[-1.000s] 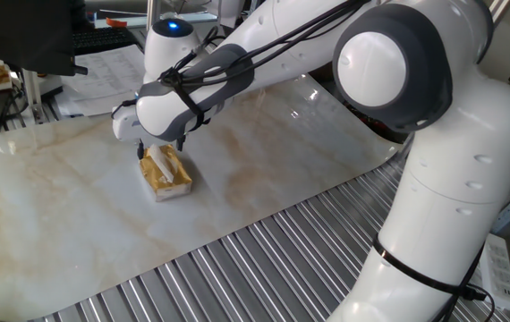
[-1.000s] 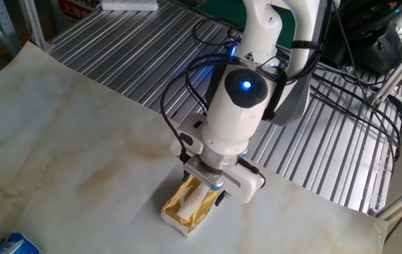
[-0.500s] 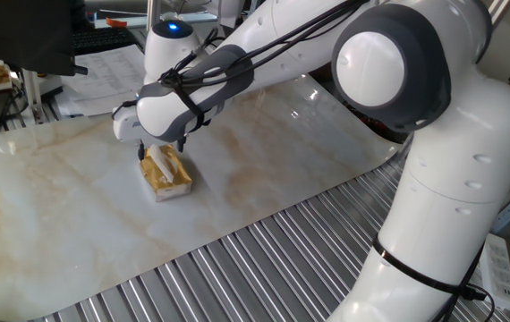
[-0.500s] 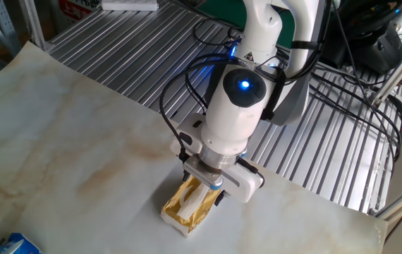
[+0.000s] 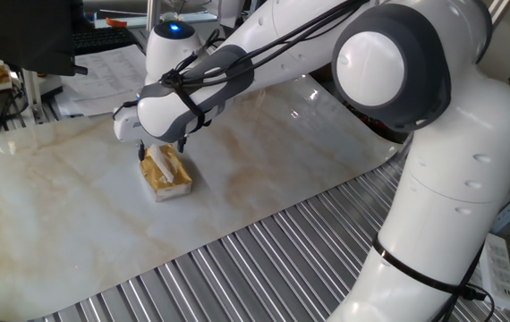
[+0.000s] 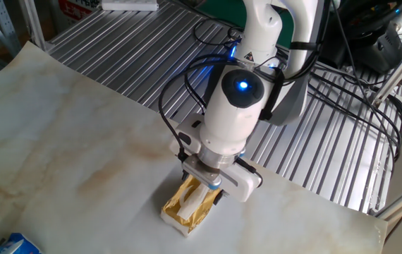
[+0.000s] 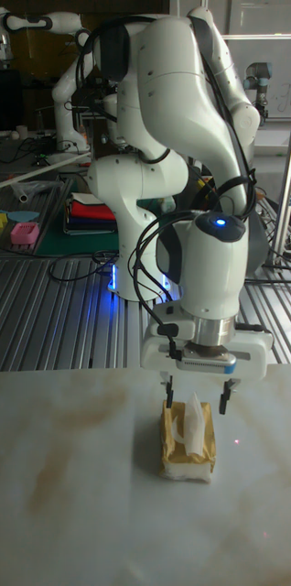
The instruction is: Pull out a napkin
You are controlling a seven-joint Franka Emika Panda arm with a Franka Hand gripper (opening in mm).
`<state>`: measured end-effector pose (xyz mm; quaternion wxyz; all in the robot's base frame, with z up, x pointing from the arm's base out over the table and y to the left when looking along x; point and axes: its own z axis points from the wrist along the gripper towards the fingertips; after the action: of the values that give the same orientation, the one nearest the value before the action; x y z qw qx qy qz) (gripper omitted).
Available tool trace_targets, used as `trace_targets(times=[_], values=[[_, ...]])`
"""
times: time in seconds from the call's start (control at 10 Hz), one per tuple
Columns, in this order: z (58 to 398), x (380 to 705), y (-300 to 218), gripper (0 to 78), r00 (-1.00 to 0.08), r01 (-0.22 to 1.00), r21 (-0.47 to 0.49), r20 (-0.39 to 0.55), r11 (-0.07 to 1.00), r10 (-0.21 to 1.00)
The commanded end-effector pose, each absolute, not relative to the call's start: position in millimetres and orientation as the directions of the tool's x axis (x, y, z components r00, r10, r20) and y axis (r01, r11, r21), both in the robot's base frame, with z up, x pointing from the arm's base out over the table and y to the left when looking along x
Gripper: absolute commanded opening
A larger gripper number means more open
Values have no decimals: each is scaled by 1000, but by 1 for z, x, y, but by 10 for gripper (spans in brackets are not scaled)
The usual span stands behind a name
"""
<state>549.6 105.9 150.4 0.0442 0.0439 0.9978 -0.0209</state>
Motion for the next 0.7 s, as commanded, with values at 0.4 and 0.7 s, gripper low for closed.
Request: trace_targets(times=[0.4, 0.7], values=[[151, 551, 105, 774, -994, 64, -41, -88, 997, 61], [151, 551, 105, 774, -995, 71, -44, -75, 997, 68]])
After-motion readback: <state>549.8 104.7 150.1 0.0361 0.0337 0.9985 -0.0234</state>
